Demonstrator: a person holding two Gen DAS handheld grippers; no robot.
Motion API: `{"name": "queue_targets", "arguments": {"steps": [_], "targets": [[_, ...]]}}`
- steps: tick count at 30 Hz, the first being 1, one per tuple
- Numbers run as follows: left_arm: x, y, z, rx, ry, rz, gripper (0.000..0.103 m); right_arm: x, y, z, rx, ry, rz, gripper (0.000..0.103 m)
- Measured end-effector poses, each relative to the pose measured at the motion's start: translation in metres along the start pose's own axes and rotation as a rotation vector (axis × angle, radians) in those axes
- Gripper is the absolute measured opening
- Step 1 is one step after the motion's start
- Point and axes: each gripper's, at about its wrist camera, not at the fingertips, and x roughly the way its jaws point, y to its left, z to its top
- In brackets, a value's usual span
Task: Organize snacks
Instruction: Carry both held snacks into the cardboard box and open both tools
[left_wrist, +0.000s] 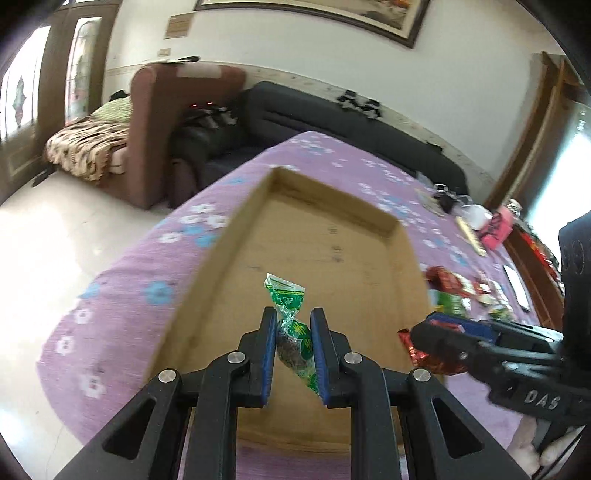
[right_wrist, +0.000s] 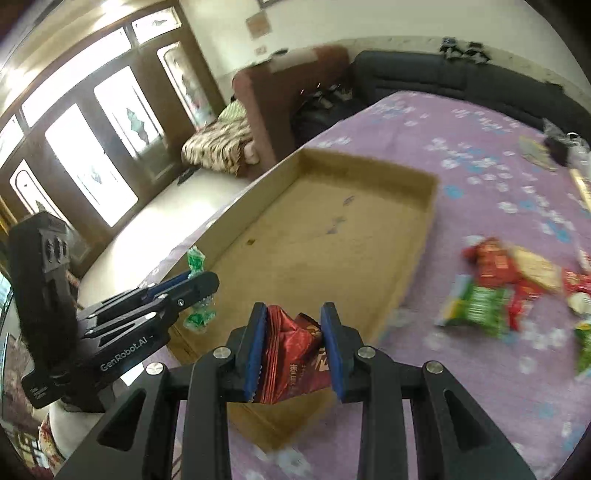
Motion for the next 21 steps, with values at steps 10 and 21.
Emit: {"name": "queue_targets", "arguments": {"steps": [10, 21], "targets": [[0.006, 0.023, -0.003, -0.039, 0.002, 0.022, 0.02, 0.043, 0.023, 0.003, -0.031, 0.046, -0.029, 0.03], [-0.005, 0.02, -0.001, -0.042, -0.019, 0.039, 0.05, 0.022, 0.028, 0.001, -0.047, -0.006, -0.029, 0.044]]}}
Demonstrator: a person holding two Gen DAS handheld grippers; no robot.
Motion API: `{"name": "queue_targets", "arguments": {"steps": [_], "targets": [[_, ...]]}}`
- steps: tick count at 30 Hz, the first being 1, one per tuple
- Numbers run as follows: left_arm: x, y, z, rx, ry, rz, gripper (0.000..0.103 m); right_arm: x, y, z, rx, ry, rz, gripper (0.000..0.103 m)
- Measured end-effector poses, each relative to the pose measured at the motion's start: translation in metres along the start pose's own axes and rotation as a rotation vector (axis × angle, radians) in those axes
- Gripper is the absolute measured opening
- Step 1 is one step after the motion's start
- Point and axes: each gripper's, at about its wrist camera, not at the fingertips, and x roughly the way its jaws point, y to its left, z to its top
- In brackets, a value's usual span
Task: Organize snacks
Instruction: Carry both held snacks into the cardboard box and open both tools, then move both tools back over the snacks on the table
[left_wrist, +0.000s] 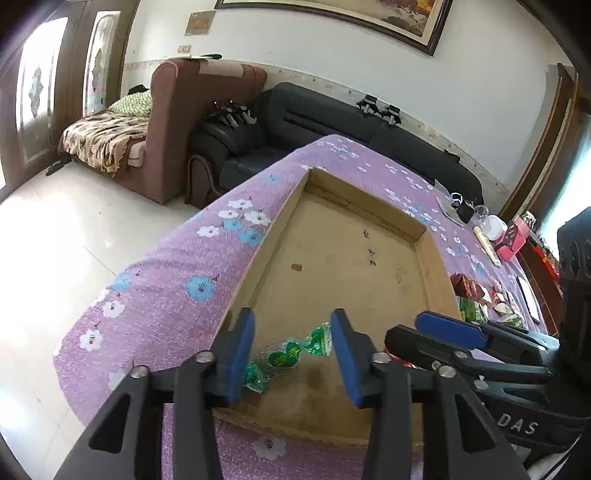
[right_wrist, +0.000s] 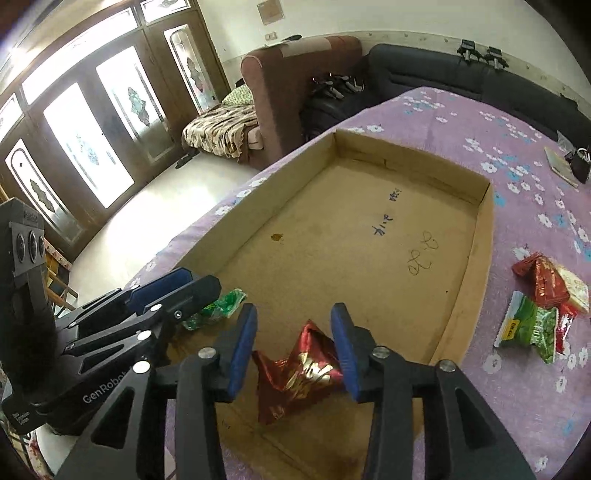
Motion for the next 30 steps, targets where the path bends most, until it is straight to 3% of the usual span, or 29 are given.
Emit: {"name": "queue_targets", "arguments": {"steps": [5, 8, 10, 13, 17, 21, 25, 30], "targets": [[-0.015, -0.009, 0.003, -0.007, -0.033, -0.03, 0.065, -0.027, -0.017, -0.008, 0.023, -0.059, -0.017, 0.056], [-0.03, -0.019, 0.006, -0.024, -0.077, -0.121, 0.082, -0.046, -0.038, -0.015, 0.051, -0.1, -0.057, 0.059], [-0.037, -0.028, 0.007, -0.032, -0.098, -0.199, 0.086, -0.067, -0.066, -0.025, 0.091, -0.145, -0.114, 0.066], [-0.035, -0.044, 0.007, -0.028, -0.084, -0.285, 0.086, -0.098, -0.12, -0.044, 0.194, -0.213, -0.2, 0.075], [-0.02, -0.076, 0.001, 0.012, -0.028, -0.326, 0.086, -0.13, -0.21, -0.074, 0.412, -0.184, -0.259, 0.075], [0.001, -0.123, -0.007, 0.101, 0.06, -0.356, 0.086, -0.147, -0.268, -0.099, 0.523, -0.183, -0.31, 0.074], [0.02, -0.168, -0.011, 0.197, 0.113, -0.366, 0.086, -0.145, -0.296, -0.107, 0.587, -0.181, -0.306, 0.074], [0.047, -0.211, -0.008, 0.273, 0.155, -0.327, 0.086, -0.128, -0.315, -0.101, 0.596, -0.168, -0.292, 0.074]]}}
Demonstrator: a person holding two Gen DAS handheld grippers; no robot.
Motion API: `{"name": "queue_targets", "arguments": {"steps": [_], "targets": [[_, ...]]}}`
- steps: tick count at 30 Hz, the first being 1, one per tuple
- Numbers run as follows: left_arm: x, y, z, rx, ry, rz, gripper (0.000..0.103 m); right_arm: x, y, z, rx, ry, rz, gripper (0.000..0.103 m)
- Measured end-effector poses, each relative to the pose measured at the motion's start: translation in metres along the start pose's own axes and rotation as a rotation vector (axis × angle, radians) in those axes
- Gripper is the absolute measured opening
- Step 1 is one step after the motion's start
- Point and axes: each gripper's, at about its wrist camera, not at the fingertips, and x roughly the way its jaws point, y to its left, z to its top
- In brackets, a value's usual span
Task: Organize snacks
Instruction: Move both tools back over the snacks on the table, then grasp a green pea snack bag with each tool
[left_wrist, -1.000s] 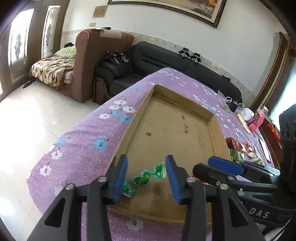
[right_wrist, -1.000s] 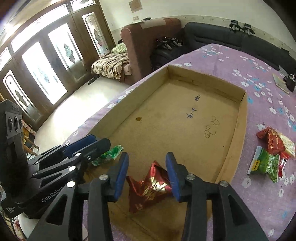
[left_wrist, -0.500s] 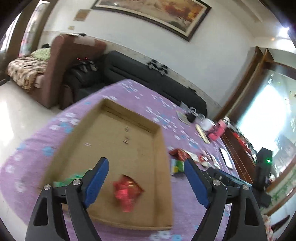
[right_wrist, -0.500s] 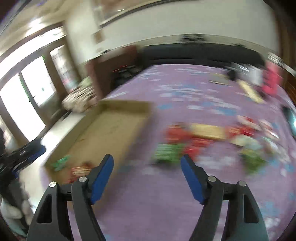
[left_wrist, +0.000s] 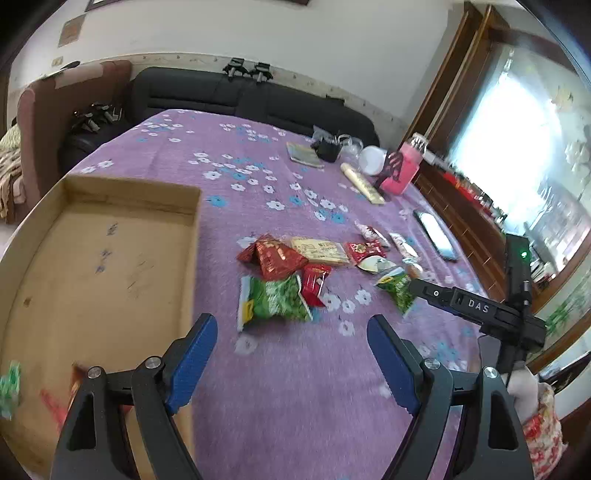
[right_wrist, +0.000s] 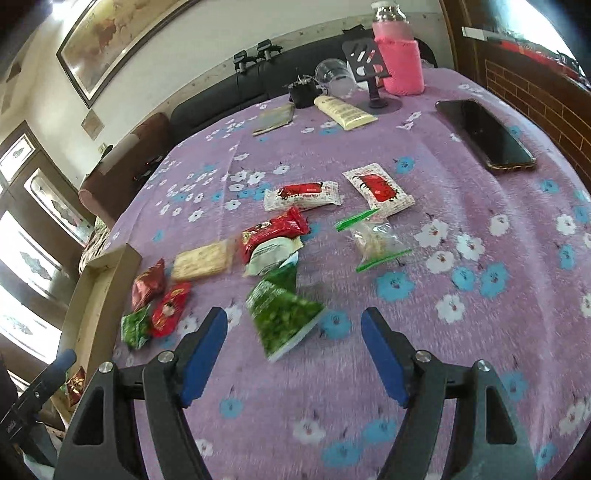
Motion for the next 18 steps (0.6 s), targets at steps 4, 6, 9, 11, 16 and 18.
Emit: {"name": "queue_targets", "arguments": {"steps": [4, 6, 9, 11, 16, 18], "targets": [[0.026, -0.008, 0.012, 0.036, 0.024, 0.055, 0.086, 0.016, 0.01, 0.003, -0.053, 0.011, -0.014, 0.074], [0.043, -0.008, 0.017, 0.042, 0.044, 0.08, 0.086, 0.021, 0.016, 0.003, -0.079, 0.015, -0.012, 0.074], [0.061, -0.007, 0.02, 0.034, 0.078, 0.099, 0.086, 0.025, 0.021, 0.002, -0.109, 0.016, -0.012, 0.074], [0.07, -0.008, 0.02, 0.034, 0.089, 0.105, 0.086, 0.026, 0.022, 0.0, -0.116, 0.013, -0.009, 0.074], [0.082, -0.014, 0.016, 0.077, 0.105, 0.136, 0.075, 0.027, 0.022, -0.001, -0.137, -0.001, -0.001, 0.074], [0.081, -0.016, 0.014, 0.105, 0.091, 0.167, 0.058, 0.026, 0.021, -0.001, -0.137, -0.007, -0.002, 0.071]]}}
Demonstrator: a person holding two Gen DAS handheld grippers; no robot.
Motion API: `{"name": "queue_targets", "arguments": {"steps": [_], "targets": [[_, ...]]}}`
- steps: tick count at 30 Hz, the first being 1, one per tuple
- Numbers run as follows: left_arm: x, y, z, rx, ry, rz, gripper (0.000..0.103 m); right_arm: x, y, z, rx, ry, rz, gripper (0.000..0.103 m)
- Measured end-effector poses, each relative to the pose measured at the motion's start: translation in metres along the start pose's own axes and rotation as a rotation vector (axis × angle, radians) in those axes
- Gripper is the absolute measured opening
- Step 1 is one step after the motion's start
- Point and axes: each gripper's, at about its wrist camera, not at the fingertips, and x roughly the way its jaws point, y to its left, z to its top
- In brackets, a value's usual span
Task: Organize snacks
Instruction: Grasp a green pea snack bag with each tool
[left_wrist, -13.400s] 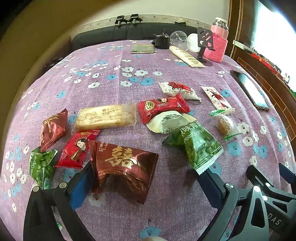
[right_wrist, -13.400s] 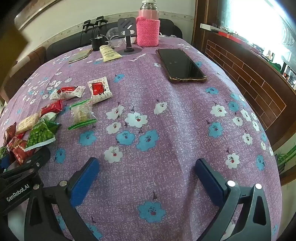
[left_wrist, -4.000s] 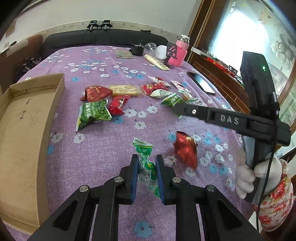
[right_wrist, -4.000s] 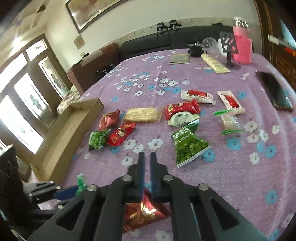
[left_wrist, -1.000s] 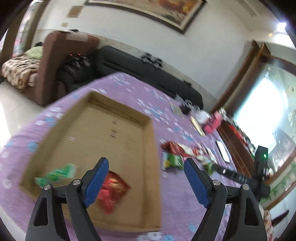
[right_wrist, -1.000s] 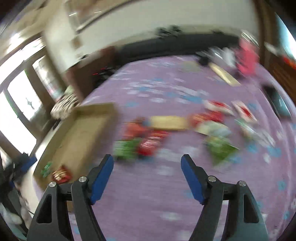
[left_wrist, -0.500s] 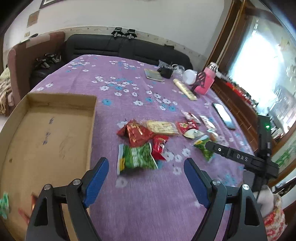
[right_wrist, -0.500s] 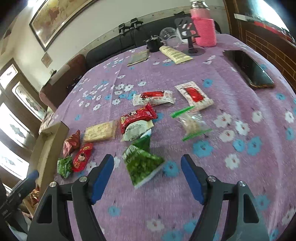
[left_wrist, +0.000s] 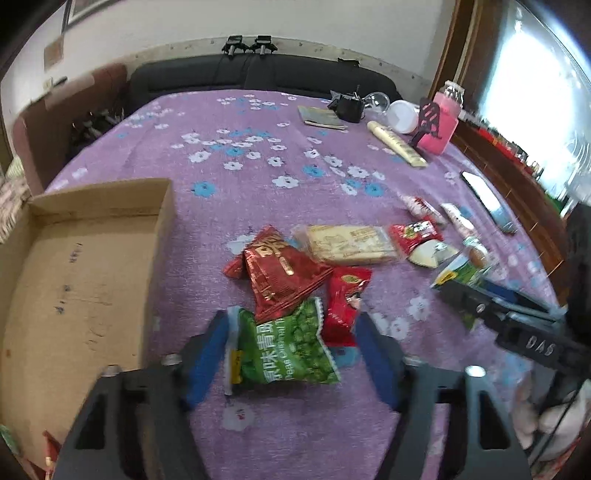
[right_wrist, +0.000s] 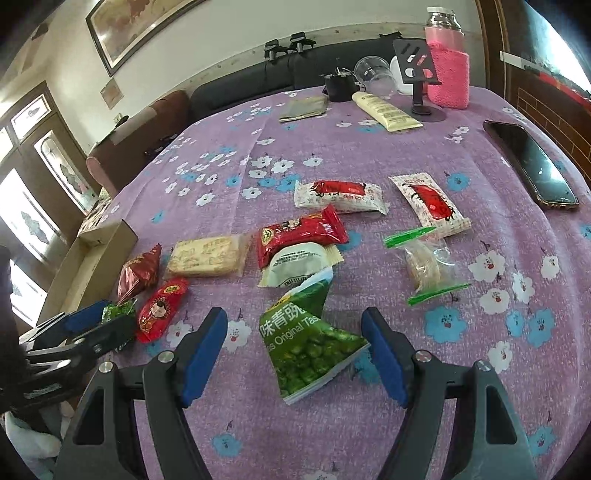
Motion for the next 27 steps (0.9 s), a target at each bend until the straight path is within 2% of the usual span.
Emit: {"name": "queue_targets", "arguments": {"steps": [1, 2, 4, 9, 10, 11, 16, 18, 20, 21, 22, 23, 24, 27], "targets": [[-0.002, 0.0, 0.0, 0.006, -0.01, -0.01, 0.041, 0.0, -0.001, 0.0, 0.001, -0.002, -0.004, 0.06], [-0.004, 0.001, -0.001, 0.003, -0.011, -0.038, 0.041, -0.001, -0.002, 0.0, 0.001, -0.002, -0.003, 0.05], [-0.009, 0.003, -0.003, -0.011, -0.016, -0.05, 0.039, -0.002, -0.005, -0.001, 0.014, -0.001, 0.014, 0.047], [-0.018, -0.002, -0.011, 0.0, -0.023, -0.07, 0.035, -0.006, -0.006, -0.003, 0.026, 0.008, 0.025, 0.043], [-0.021, -0.003, -0.013, 0.003, -0.024, -0.076, 0.023, -0.007, -0.006, -0.004, 0.03, 0.009, 0.029, 0.042], [-0.024, -0.004, -0.014, 0.009, -0.022, -0.083, 0.018, -0.008, -0.007, -0.004, 0.035, 0.01, 0.032, 0.042], [-0.038, -0.002, -0.023, 0.003, -0.026, -0.111, 0.018, -0.023, -0.009, -0.007, 0.058, -0.006, 0.053, 0.041], [-0.042, 0.001, -0.025, -0.014, -0.027, -0.154, 0.018, -0.029, -0.009, -0.009, 0.059, -0.012, 0.063, 0.041], [-0.045, 0.004, -0.026, -0.026, -0.038, -0.178, 0.024, -0.036, -0.009, -0.012, 0.055, -0.017, 0.072, 0.041], [-0.045, 0.004, -0.025, -0.02, -0.04, -0.179, 0.041, -0.04, -0.008, -0.014, 0.051, -0.019, 0.075, 0.041], [-0.044, 0.003, -0.025, -0.015, -0.037, -0.17, 0.064, -0.042, -0.008, -0.015, 0.05, -0.018, 0.08, 0.041], [-0.042, 0.001, -0.024, -0.009, -0.034, -0.152, 0.074, -0.044, -0.008, -0.016, 0.051, -0.015, 0.087, 0.041], [-0.04, -0.002, -0.024, -0.002, -0.034, -0.141, 0.08, -0.045, -0.008, -0.018, 0.056, -0.013, 0.096, 0.042], [-0.025, -0.011, -0.021, 0.033, 0.002, -0.124, 0.08, -0.05, -0.009, -0.021, 0.069, -0.01, 0.113, 0.042]]}}
